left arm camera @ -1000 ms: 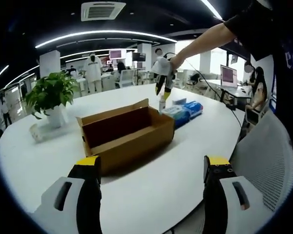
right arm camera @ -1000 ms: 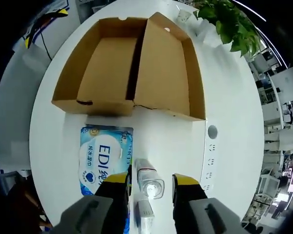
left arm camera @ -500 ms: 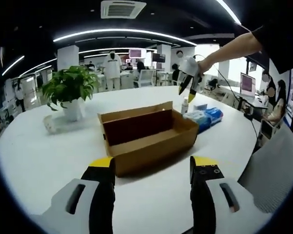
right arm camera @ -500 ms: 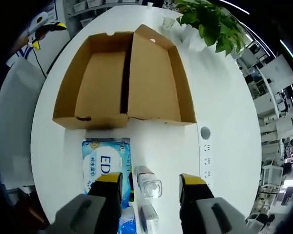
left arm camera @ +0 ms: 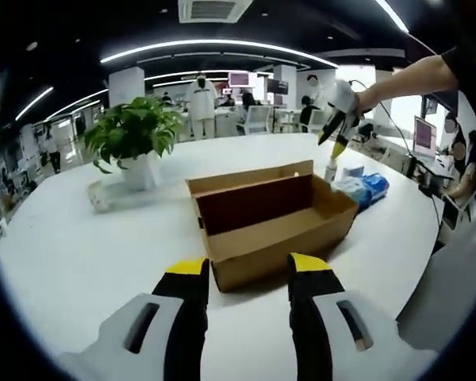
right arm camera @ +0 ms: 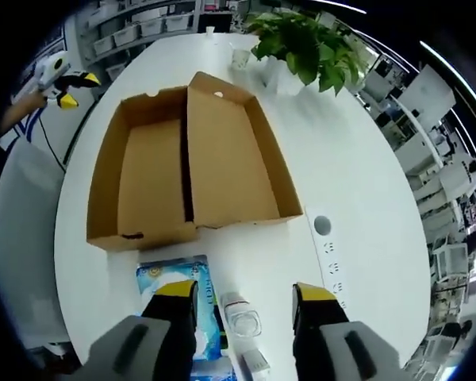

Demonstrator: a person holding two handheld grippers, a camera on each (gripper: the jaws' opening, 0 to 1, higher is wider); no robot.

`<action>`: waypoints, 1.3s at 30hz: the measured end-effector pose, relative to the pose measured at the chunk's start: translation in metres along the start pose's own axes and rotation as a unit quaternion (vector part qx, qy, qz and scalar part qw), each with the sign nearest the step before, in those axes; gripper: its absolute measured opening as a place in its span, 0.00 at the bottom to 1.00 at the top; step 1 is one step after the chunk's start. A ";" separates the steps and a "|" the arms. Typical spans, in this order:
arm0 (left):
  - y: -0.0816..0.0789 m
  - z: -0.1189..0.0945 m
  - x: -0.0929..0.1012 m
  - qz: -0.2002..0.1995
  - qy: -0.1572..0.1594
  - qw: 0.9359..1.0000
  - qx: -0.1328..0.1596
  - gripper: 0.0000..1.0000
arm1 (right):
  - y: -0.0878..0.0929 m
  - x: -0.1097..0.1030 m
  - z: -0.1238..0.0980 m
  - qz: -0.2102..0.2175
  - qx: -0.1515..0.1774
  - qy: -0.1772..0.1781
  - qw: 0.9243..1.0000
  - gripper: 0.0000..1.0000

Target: Operate the shoe box by opening the lid, removing the specified soft item, and placing it in the target area until the item is outside and the box remains undamaged.

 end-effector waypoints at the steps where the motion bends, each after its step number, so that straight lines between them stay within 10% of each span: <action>1: 0.000 0.003 -0.002 -0.003 -0.005 1.000 -0.003 0.34 | -0.001 0.001 0.000 0.005 0.003 0.002 1.000 0.45; 24: 0.002 0.049 -0.037 -0.055 -0.064 0.995 -0.049 0.11 | -0.019 0.041 -0.004 0.110 0.073 0.105 0.986 0.39; 39: 0.024 0.083 -0.036 -0.082 -0.088 0.987 -0.104 0.09 | -0.032 0.046 0.024 0.246 0.122 0.088 0.958 0.36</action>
Point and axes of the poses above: the point that each gripper's makers call its tool centre point, and the gripper's own axes: z roughly forward along the fingers, x roughly to its right, y roughly out of its underside, the point moved 4 cm from there along -z, roughly backward along the fingers, and after that the axes turned 6 degrees about -y, right-handed, at the moved point
